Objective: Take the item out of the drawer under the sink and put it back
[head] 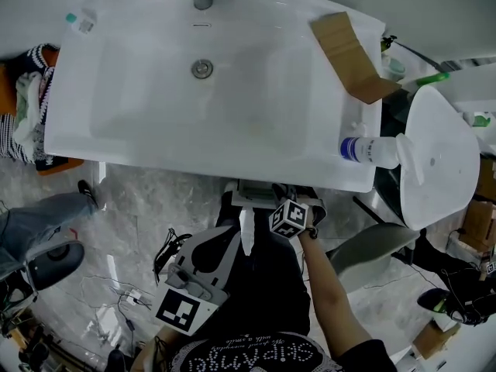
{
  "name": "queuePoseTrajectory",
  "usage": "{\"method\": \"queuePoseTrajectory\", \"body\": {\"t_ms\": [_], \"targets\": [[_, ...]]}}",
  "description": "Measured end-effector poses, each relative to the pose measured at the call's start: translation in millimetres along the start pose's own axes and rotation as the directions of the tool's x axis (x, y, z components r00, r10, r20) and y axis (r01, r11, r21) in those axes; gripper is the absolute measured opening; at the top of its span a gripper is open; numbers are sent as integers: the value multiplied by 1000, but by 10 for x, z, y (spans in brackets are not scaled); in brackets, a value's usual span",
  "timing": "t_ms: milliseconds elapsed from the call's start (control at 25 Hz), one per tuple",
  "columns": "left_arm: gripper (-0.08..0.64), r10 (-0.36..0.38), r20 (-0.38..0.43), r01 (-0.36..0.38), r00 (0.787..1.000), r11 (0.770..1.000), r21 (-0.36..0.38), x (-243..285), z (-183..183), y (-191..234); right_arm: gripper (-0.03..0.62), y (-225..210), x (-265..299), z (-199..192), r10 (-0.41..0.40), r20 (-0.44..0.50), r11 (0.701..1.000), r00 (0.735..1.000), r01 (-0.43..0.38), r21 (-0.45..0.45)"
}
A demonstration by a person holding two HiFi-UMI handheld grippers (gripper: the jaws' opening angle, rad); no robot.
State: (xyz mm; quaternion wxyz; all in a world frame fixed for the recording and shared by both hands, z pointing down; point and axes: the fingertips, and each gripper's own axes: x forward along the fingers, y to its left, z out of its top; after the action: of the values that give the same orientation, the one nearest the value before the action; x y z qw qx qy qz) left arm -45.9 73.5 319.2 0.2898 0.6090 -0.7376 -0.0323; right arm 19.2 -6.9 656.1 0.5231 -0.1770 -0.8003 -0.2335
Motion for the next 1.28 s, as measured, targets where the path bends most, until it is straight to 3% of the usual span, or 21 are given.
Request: {"method": "queuePoseTrajectory", "body": {"t_ms": [360,920,1080,1280], "targets": [[0,51,-9,-51,999,998,-31,-102,-78,114,67,67,210,-57,50,-52,998,997,-52,-46],[0,94,-15,-94,996,994,-64,-174,-115,212,66,80,417,-147,61,-130,989,990,-77,-124],[0,97,-13,-98,995,993,-69,-186,-115,236,46,50,442,-196,45,-166,989,985,-67,-129],[0,95,-12,-96,995,993,-65,-190,-124,234,25,7,403,-167,18,-145,991,989,-37,-129]]}}
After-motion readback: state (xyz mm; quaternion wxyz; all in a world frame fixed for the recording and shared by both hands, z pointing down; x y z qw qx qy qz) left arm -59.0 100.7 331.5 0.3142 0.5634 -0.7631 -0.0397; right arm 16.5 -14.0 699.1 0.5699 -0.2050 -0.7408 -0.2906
